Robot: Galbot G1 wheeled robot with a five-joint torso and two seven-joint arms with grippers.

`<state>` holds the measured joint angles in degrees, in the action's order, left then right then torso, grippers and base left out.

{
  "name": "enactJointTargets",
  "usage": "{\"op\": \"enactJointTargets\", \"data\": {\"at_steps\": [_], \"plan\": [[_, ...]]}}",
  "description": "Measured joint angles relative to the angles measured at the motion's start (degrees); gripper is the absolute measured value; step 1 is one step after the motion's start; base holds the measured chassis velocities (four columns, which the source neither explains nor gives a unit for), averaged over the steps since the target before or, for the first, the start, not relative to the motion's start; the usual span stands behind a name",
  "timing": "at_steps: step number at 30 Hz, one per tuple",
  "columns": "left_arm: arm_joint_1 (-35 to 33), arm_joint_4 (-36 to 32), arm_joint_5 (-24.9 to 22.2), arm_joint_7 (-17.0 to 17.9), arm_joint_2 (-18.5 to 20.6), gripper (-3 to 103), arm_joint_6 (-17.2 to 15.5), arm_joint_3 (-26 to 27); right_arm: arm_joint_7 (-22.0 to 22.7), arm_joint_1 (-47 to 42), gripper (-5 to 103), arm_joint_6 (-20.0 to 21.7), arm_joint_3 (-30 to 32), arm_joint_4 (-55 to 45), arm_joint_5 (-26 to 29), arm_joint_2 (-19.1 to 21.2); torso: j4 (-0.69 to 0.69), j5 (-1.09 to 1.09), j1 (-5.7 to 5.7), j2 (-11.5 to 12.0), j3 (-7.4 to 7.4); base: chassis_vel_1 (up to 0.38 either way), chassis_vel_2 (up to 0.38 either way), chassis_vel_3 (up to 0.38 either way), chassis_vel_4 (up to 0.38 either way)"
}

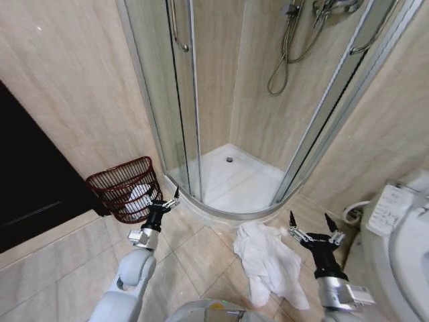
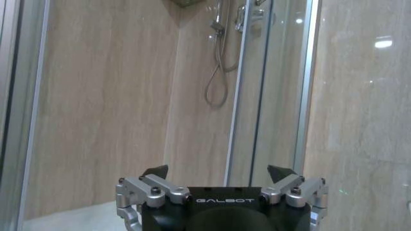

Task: Discard the used towel into the hamper.

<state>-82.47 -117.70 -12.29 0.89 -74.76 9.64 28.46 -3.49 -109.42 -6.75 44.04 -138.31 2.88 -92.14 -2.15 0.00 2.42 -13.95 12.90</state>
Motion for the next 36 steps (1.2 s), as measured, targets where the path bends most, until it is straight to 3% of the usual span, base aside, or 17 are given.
{"op": "enactJointTargets", "data": {"at_steps": [6, 11, 16, 19, 36], "plan": [[1.22, -1.64, -0.05, 0.19, 0.05, 100, -2.47, -0.93, -0.17, 0.15, 100, 1.57, -0.01, -1.07, 0.06, 0.00, 0.00, 0.00, 0.54, -1.67, 1.15, 0.000, 0.000, 0.000, 0.000], [1.17, -1.65, -0.08, 0.59, 0.64, 100, -2.54, -0.98, -0.05, 1.25, 100, 3.20, -0.29, -1.83, -0.53, 0.00, -0.01, 0.00, 0.78, -2.55, 1.77, 0.000, 0.000, 0.000, 0.000], [1.59, -0.87, -0.45, 1.32, 1.12, 100, -3.11, -0.86, 0.91, 3.86, 100, 8.48, -0.75, -4.52, -1.35, 0.00, -0.01, -0.01, 1.20, -3.79, 2.59, 0.000, 0.000, 0.000, 0.000], [2.38, -0.89, -0.54, 1.63, 1.27, 100, -4.34, -0.82, 2.70, 5.89, 100, 13.92, -0.57, -5.10, -0.27, 0.00, -0.01, 0.00, 1.62, -4.82, 3.21, 0.000, 0.000, 0.000, 0.000], [1.33, -7.28, -0.33, 2.10, 1.37, 100, -7.39, 0.40, 2.83, 7.35, 100, 15.02, 0.14, -5.06, 0.70, 0.00, -0.02, 0.01, 2.86, -8.56, 5.70, 0.000, 0.000, 0.000, 0.000]]}}
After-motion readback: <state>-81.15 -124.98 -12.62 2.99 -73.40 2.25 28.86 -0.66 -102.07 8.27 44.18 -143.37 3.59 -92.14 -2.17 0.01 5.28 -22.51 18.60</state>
